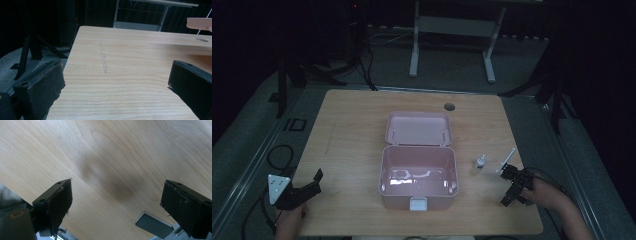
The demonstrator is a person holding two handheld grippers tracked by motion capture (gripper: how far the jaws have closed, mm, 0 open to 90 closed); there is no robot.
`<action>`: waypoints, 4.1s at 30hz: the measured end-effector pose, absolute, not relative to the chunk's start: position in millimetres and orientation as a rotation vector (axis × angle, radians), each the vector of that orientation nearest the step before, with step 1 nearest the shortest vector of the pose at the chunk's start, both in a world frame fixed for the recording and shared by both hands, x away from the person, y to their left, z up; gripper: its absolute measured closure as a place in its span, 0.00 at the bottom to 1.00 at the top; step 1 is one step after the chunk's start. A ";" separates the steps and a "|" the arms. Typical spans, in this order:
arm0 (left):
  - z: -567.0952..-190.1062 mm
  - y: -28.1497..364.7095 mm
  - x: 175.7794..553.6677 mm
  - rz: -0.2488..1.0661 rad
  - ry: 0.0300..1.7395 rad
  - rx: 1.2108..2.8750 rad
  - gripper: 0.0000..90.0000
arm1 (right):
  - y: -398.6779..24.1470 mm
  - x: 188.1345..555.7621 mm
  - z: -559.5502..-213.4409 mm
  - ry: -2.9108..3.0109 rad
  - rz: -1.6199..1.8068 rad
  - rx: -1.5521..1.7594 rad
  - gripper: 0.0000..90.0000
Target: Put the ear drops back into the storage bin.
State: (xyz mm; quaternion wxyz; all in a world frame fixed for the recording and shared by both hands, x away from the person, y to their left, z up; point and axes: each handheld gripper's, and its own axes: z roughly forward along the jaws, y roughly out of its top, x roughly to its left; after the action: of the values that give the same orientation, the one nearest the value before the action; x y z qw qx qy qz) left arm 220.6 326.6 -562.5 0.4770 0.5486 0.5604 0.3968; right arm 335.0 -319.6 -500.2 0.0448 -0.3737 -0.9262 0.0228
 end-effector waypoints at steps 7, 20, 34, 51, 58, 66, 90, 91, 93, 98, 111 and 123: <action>-562.5 326.7 220.7 0.968 1.370 1.340 0.00 | -320.0 344.0 -492.5 -2.814 0.031 -1.165 0.11; -562.5 326.8 220.8 0.966 1.370 1.339 0.01 | -311.0 371.9 -490.2 -2.802 0.040 -1.177 0.11; -562.5 326.9 220.8 0.964 1.369 1.340 0.01 | -296.0 404.9 -486.5 -2.789 0.031 -1.222 0.13; -562.5 326.9 221.0 0.962 1.367 1.344 0.01 | -260.9 428.3 -492.3 -2.779 0.056 -1.153 0.20; -562.5 326.9 220.9 0.962 1.366 1.343 0.01 | -246.6 434.9 -495.5 -2.803 0.070 -1.134 0.31; -562.5 327.0 220.9 0.961 1.364 1.343 0.01 | -239.7 443.6 -500.3 -2.780 0.091 -1.173 0.42; -562.5 327.1 221.2 0.961 1.368 1.344 0.01 | -230.8 439.5 -505.0 -2.874 0.142 -1.006 0.66; -562.4 327.1 221.1 0.961 1.367 1.345 0.01 | -230.7 437.0 -504.1 -2.891 0.142 -0.969 0.66; -562.5 327.1 221.1 0.961 1.367 1.344 0.01 | -230.7 435.7 -503.5 -2.903 0.143 -0.945 0.66; -562.4 327.1 221.1 0.961 1.367 1.345 0.01 | -231.7 427.7 -500.9 -2.944 0.149 -0.813 0.66; -562.4 326.7 221.1 0.964 1.367 1.346 0.01 | -234.1 402.5 -491.0 -3.039 0.112 -0.459 0.66; -562.4 326.6 221.1 0.964 1.368 1.345 0.01 | -230.6 380.0 -489.2 -3.061 0.071 -0.196 0.66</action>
State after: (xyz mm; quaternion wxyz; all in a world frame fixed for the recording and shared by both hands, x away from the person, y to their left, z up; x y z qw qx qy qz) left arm 221.1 326.6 -562.4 0.4771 0.5504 0.5600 0.3947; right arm 380.0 -230.6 -489.2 0.0370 -0.0637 -0.9970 0.0232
